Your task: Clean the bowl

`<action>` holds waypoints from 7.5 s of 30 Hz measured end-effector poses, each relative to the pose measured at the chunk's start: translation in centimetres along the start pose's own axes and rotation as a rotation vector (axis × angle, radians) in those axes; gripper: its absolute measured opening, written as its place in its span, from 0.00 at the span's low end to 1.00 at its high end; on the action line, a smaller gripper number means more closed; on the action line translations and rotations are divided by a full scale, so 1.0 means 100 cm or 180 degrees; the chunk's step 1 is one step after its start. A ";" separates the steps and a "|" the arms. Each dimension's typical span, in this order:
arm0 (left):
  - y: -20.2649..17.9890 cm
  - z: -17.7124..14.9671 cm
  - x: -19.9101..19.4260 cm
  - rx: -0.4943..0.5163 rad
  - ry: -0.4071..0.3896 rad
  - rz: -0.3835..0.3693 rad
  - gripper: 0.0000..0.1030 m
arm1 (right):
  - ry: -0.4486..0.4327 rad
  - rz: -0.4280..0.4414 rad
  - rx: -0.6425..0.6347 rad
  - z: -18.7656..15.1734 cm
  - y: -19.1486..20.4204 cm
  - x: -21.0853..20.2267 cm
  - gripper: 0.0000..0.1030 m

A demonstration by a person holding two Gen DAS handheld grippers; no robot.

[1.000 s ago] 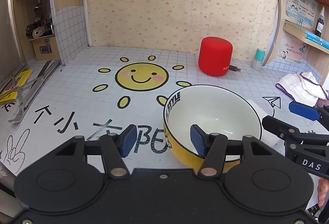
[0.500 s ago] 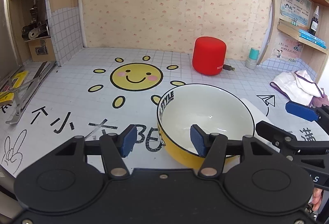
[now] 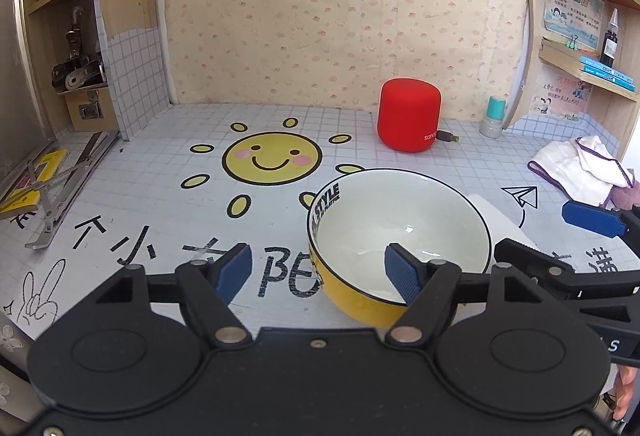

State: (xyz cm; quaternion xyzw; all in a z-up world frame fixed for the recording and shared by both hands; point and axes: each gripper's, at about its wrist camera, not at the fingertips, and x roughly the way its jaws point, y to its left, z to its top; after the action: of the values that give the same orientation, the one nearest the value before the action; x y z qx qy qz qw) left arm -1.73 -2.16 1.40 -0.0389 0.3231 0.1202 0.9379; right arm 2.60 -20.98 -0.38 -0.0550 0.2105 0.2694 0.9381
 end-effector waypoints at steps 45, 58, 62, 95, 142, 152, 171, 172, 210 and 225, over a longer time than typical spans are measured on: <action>-0.007 -0.021 -0.055 -0.0004 0.0099 0.0586 0.84 | 0.0486 -0.0682 0.0726 0.014 0.029 -0.023 0.85; -0.005 -0.016 -0.049 0.0062 0.0172 0.0659 0.85 | 0.0698 -0.0705 0.0630 0.014 0.030 -0.009 0.85; -0.006 -0.014 -0.047 0.0063 0.0174 0.0653 0.85 | 0.0762 -0.0681 0.0623 0.014 0.028 -0.005 0.85; -0.004 -0.010 -0.036 0.0080 0.0339 0.0493 0.85 | 0.0821 -0.0738 0.0202 0.019 0.039 0.004 0.85; -0.002 -0.013 -0.035 -0.0014 0.0390 0.0359 0.84 | 0.0940 -0.0659 0.0569 0.021 0.033 0.008 0.85; -0.004 -0.014 -0.036 0.0098 0.0405 0.0340 0.84 | 0.0935 -0.0718 0.0270 0.028 0.040 0.007 0.85; -0.031 -0.022 -0.043 0.0688 0.0383 0.0116 0.84 | 0.0757 -0.0238 0.0076 0.045 0.037 0.005 0.85; -0.031 -0.022 -0.042 0.0698 0.0390 0.0094 0.84 | 0.0755 -0.0244 0.0061 0.045 0.038 0.005 0.85; -0.030 -0.022 -0.042 0.0684 0.0368 0.0078 0.84 | 0.0795 -0.0229 -0.0044 0.043 0.040 0.002 0.85; -0.030 -0.022 -0.043 0.0686 0.0366 0.0069 0.84 | 0.0788 -0.0252 0.0003 0.045 0.036 0.002 0.85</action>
State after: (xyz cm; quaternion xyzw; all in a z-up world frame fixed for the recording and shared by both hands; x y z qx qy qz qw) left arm -5.58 -6.28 2.31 0.0589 0.3878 0.0925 0.9152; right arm 2.55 -16.87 3.63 -0.0957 0.3225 0.2233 0.9149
